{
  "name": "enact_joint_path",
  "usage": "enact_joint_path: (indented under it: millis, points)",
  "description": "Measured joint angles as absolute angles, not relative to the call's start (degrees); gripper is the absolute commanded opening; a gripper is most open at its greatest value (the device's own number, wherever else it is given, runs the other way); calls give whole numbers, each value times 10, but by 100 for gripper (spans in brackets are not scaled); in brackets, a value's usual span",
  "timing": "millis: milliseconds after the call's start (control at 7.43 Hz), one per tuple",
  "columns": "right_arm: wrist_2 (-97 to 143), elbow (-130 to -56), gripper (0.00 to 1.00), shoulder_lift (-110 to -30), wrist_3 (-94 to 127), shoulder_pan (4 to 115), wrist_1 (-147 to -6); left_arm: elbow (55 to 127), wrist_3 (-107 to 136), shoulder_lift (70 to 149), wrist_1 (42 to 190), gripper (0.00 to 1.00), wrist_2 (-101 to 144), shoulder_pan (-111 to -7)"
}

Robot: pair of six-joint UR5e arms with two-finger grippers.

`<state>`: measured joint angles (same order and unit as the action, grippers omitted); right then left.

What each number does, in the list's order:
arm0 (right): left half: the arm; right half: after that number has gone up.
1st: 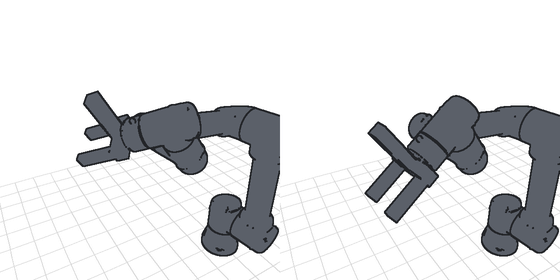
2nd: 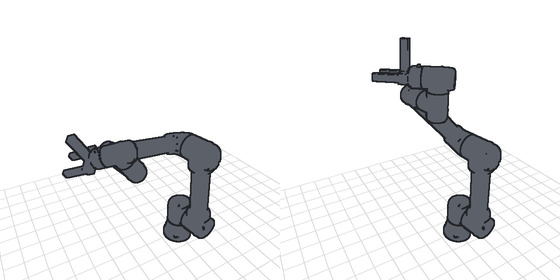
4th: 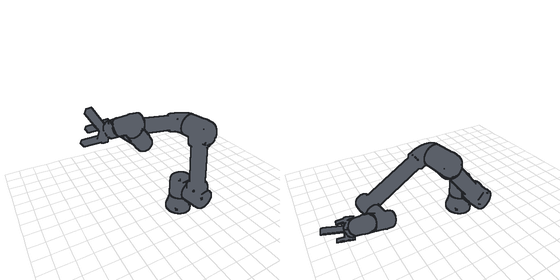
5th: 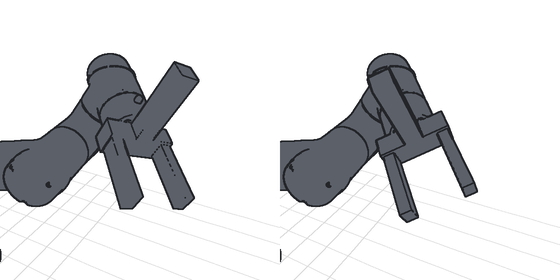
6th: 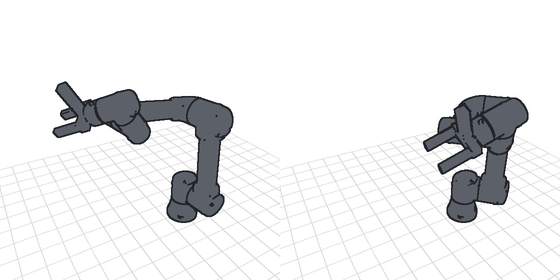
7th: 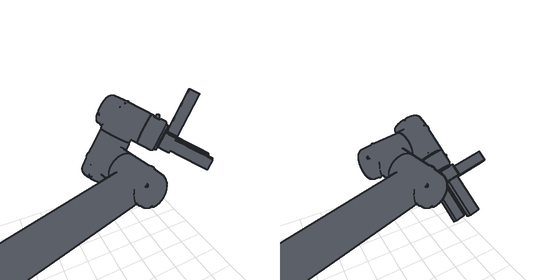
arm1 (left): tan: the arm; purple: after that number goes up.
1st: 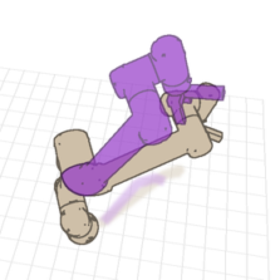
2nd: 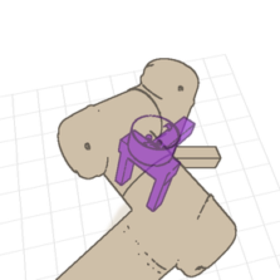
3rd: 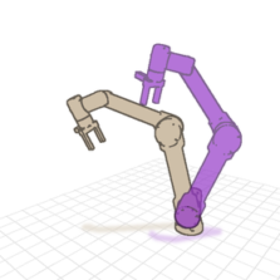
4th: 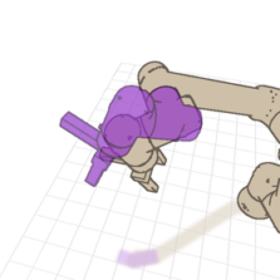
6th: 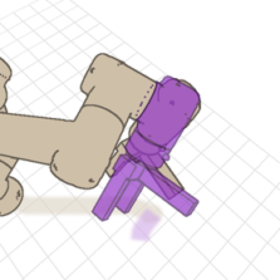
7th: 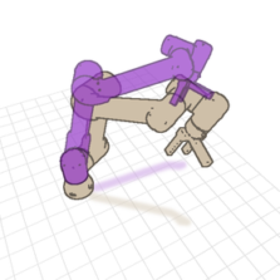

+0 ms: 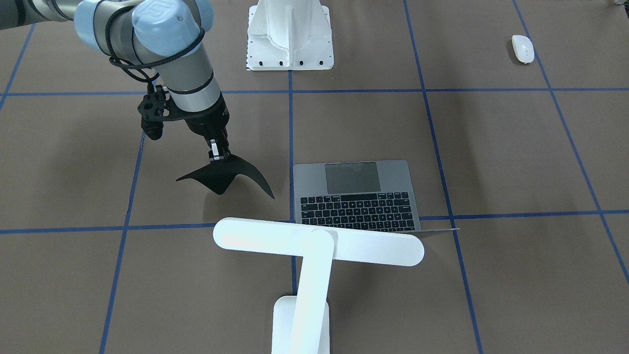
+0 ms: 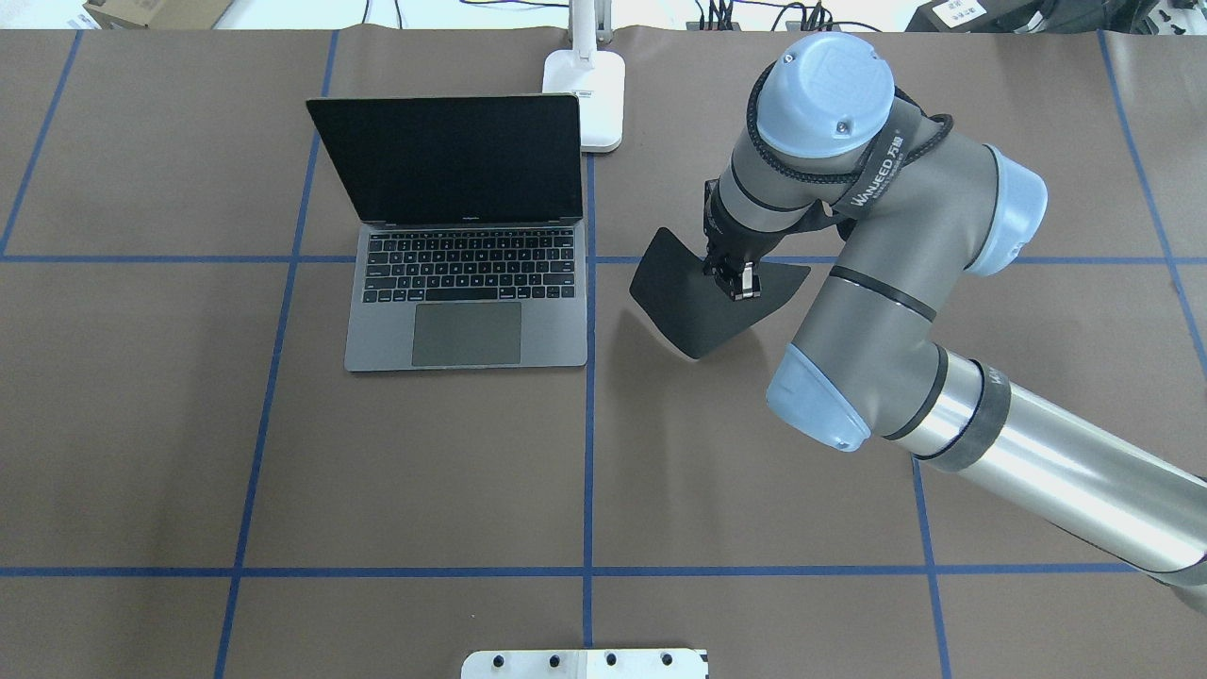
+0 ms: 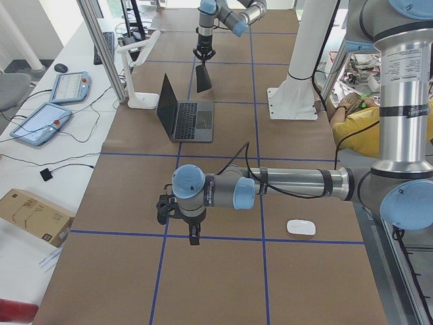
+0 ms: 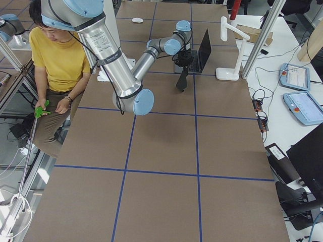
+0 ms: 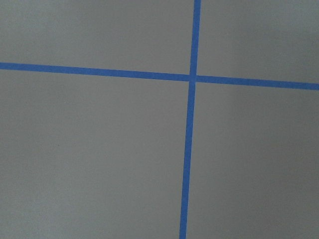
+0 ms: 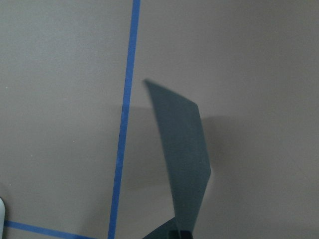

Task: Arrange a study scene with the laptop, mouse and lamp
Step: 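Lower and position the mouse pad with the right gripper beside the laptop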

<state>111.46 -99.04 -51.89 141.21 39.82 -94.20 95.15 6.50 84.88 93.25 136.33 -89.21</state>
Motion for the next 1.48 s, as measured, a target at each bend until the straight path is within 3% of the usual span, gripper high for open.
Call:
enact_joint_path:
  millis: [673, 1480]
  points:
    - [1051, -833, 0, -471, 1401, 399, -813, 952, 65, 848, 933, 100, 1363, -892]
    - [1030, -810, 0, -491, 1365, 420, -798, 951, 67, 849, 933, 100, 1364, -891]
